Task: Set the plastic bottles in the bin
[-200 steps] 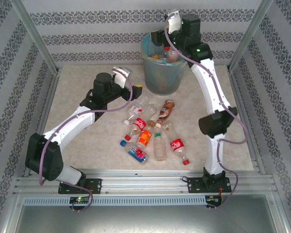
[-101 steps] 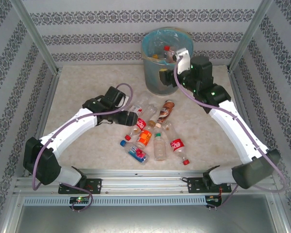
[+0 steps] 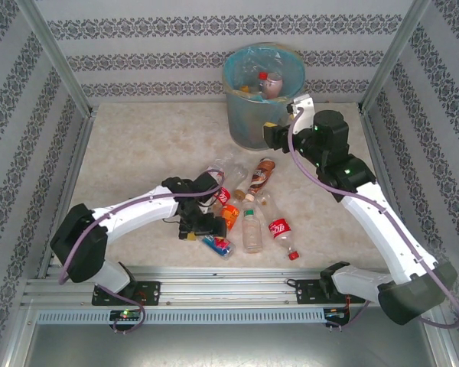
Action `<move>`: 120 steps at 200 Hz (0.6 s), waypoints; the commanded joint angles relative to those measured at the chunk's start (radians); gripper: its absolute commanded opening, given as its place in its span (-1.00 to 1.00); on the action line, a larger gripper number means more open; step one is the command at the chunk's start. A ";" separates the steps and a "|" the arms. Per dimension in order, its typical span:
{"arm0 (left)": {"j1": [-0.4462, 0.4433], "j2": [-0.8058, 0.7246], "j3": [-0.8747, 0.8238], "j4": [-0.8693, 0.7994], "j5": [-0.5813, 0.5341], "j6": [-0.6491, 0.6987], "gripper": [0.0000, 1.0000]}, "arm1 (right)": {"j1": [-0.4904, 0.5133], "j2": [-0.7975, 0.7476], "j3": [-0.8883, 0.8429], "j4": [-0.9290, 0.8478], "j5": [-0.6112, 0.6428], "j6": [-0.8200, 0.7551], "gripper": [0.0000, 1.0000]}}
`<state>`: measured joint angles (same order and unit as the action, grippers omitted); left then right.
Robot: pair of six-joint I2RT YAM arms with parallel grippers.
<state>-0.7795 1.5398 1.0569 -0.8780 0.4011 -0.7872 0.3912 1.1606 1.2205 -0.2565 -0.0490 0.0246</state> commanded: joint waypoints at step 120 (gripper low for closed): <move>-0.009 0.138 0.031 -0.004 -0.103 0.024 0.82 | -0.048 -0.031 -0.074 -0.001 -0.018 -0.017 0.55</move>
<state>-0.7856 1.6970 1.1187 -0.8406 0.3927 -0.7864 0.3550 1.1545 1.1736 -0.2577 -0.0574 0.0200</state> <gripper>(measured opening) 0.910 0.773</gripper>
